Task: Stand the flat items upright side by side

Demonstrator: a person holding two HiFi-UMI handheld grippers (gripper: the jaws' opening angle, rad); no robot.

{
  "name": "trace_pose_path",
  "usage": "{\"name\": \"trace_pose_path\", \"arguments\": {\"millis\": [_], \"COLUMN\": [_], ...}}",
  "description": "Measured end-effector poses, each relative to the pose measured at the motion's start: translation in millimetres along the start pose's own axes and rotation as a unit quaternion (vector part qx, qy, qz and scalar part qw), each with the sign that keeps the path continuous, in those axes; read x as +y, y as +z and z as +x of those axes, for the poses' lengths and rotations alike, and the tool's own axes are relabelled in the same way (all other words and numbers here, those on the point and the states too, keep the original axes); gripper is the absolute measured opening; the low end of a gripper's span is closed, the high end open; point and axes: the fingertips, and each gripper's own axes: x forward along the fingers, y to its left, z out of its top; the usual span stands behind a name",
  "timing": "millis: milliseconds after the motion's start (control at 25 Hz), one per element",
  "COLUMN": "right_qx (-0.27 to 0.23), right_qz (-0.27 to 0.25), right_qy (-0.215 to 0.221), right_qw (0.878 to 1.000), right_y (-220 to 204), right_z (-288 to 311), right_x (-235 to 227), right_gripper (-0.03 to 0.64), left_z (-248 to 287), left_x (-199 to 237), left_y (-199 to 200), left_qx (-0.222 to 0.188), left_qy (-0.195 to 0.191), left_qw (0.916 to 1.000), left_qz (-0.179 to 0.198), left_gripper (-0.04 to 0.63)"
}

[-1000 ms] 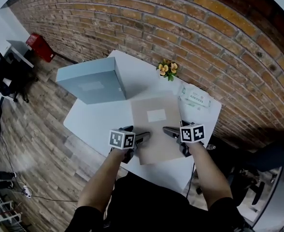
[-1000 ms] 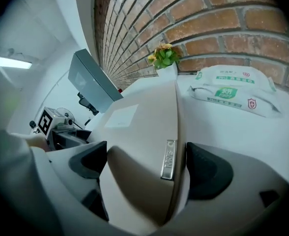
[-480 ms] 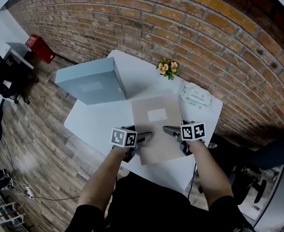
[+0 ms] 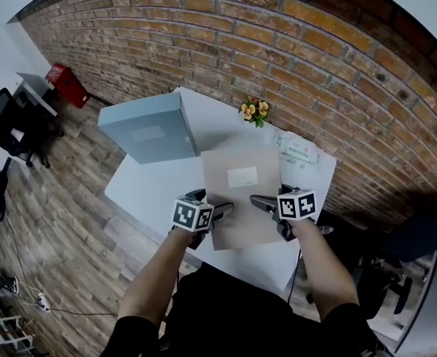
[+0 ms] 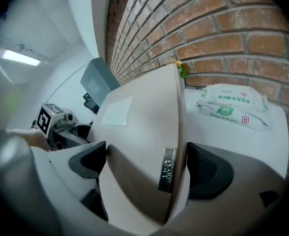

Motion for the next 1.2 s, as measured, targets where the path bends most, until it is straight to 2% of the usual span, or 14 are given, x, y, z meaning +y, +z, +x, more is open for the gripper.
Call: {"name": "trace_pose_path", "arguments": {"millis": [280,600,760,920,1040,1200], "right_qx": [-0.042,-0.075,-0.079,-0.098,-0.115,-0.113], "right_qz": [-0.023,-0.064,-0.097,-0.108,-0.119,-0.147], "right_qy": [0.014,0.040,0.030,0.014,0.001,-0.028], "right_qw": [0.999,0.994,0.992,0.989,0.986,0.982], "right_y": [22.2,48.8,64.4,82.8,92.2,95.4], "right_z": [-17.8,4.2,28.3,53.1,66.8,80.9], "right_x": [43.4,120.6,162.3,199.8,223.7,245.9], "right_gripper": [0.506,0.505,0.505,0.505,0.504,0.504], "left_z": [-53.8,-130.0,-167.1,-196.6,-216.1,-236.9], "left_x": [-2.2,37.0,68.3,103.2,124.0,142.7], "left_y": [32.1,53.0,52.9,48.6,46.5,47.8], "left_qx": [-0.054,-0.116,-0.131,-0.141,-0.145,-0.154], "left_qy": [0.058,0.093,0.093,0.084,0.081,0.072], "left_qw": [0.9949,0.9844,0.9822,0.9817,0.9795,0.9772], "left_qz": [0.063,0.094,0.098,0.097,0.114,0.127], "left_gripper": [0.451,0.448,0.445,0.445,0.445,0.445]}}
